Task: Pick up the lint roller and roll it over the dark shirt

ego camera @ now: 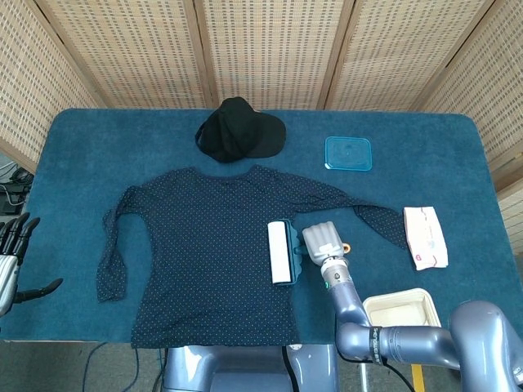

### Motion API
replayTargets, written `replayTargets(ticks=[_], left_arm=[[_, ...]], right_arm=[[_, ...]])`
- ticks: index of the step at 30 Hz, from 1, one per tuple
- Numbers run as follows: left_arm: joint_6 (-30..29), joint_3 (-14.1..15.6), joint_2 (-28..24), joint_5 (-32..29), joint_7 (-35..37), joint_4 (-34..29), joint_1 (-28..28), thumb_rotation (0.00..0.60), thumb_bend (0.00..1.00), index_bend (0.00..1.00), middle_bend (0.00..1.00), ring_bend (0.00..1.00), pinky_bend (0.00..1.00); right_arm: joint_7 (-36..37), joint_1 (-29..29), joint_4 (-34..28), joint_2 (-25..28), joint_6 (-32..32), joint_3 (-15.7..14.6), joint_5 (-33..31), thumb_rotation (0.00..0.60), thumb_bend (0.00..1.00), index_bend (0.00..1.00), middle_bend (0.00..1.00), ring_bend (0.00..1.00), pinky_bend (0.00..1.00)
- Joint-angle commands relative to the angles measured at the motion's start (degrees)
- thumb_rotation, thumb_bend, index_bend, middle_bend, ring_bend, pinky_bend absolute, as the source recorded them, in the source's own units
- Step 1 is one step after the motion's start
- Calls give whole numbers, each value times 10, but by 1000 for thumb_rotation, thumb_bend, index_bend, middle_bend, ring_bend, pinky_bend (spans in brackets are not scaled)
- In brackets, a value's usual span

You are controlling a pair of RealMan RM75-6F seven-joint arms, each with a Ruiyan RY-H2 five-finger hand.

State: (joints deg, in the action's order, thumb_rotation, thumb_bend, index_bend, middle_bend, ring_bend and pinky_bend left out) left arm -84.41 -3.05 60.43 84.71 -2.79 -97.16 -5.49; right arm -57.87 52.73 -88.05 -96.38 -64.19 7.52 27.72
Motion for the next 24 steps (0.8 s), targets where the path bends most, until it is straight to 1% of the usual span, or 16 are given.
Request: replayTargets(ticks=[1, 2, 3, 6, 12, 14, 20, 24], left_arm=[[1, 0, 0, -1, 0, 0, 0, 600, 0, 0, 0, 0, 0], [1, 0, 0, -1, 0, 1, -1, 600, 0, 0, 0, 0, 0], [2, 0, 0, -2, 0, 0, -1, 600, 0, 0, 0, 0, 0], [5, 1, 0, -3, 1, -1, -2, 600, 0, 0, 0, 0, 0], [7, 1, -1, -4, 3, -2, -3, 600, 0, 0, 0, 0, 0], [10, 1, -3, -6, 8, -2, -3, 600, 0, 0, 0, 0, 0], [17, 0, -5, -8, 18, 1, -6, 600, 0, 0, 0, 0, 0], [26, -1, -6, -14, 26, 4, -10, 600, 0, 0, 0, 0, 0]], right_arm=[[-2, 1, 6, -3, -1, -4, 1, 600, 590, 558, 1000, 1000, 1000], [-1, 0, 7, -4, -1, -5, 2, 600, 654, 597, 1000, 1000, 1000], [0, -1, 8, -3, -2, -5, 4, 600, 690, 619, 1000, 1000, 1000], [8, -2, -4, 11, -9, -2, 25, 600, 757, 661, 1000, 1000, 1000], [-8, 9, -43, 39, -21, 4, 43, 600, 781, 701, 1000, 1000, 1000], [-33, 27, -63, 51, -29, 14, 54, 600, 783, 706, 1000, 1000, 1000], [-86, 64, -92, 60, -39, 39, 19, 600, 787, 711, 1000, 1000, 1000], [-127, 96, -100, 50, -49, 53, -15, 600, 793, 716, 1000, 1000, 1000]])
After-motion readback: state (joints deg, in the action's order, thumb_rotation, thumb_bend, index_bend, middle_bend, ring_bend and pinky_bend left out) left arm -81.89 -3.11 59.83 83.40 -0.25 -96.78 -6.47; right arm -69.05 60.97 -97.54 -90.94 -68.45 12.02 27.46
